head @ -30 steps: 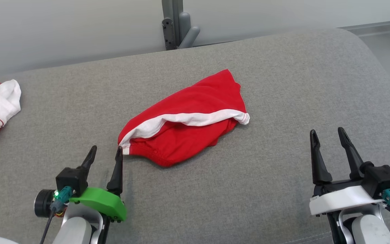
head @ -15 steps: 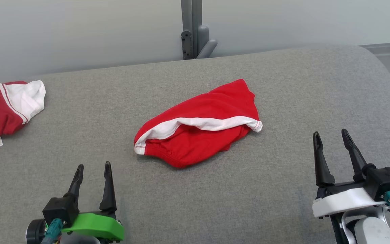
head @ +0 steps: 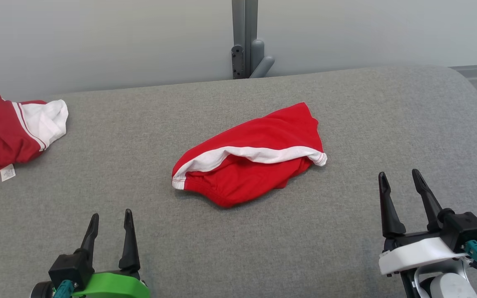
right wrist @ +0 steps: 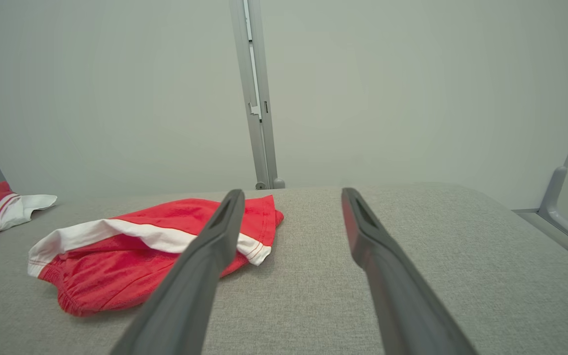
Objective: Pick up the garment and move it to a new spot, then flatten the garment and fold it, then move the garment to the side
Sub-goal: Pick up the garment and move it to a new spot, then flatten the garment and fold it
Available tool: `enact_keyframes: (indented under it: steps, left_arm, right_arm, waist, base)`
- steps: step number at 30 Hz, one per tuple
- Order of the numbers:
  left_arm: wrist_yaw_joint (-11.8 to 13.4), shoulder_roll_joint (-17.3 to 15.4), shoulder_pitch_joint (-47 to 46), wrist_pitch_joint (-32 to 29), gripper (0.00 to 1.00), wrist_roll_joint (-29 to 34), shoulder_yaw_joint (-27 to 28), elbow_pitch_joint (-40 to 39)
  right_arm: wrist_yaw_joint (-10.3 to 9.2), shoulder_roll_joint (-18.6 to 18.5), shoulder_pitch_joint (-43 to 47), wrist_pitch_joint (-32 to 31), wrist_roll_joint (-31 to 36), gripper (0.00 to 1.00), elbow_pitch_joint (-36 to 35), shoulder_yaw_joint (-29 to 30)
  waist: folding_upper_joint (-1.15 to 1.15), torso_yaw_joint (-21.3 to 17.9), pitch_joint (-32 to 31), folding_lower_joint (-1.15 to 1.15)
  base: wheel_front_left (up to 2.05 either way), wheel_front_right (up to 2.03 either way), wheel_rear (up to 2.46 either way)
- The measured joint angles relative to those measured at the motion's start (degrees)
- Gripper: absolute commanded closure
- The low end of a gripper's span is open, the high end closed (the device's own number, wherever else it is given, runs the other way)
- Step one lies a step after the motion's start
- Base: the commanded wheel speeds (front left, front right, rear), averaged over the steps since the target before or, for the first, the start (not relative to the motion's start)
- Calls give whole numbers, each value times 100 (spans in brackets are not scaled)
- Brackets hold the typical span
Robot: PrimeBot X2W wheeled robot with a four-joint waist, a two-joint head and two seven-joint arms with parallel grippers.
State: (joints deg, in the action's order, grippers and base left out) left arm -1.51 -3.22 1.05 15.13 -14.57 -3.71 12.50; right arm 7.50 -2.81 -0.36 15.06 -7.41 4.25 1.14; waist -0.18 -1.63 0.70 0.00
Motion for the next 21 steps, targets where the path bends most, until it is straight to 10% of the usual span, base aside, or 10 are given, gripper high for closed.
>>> enact_keyframes:
  steps: [21]
  left_arm:
    - [-166,34,-360,-1,0,-336,-393,613]
  right_arm:
    - [0,0,-40,1,-8,0,24,-42]
  waist:
    - [0,-2,238,0]
  base:
    - [0,0,0]
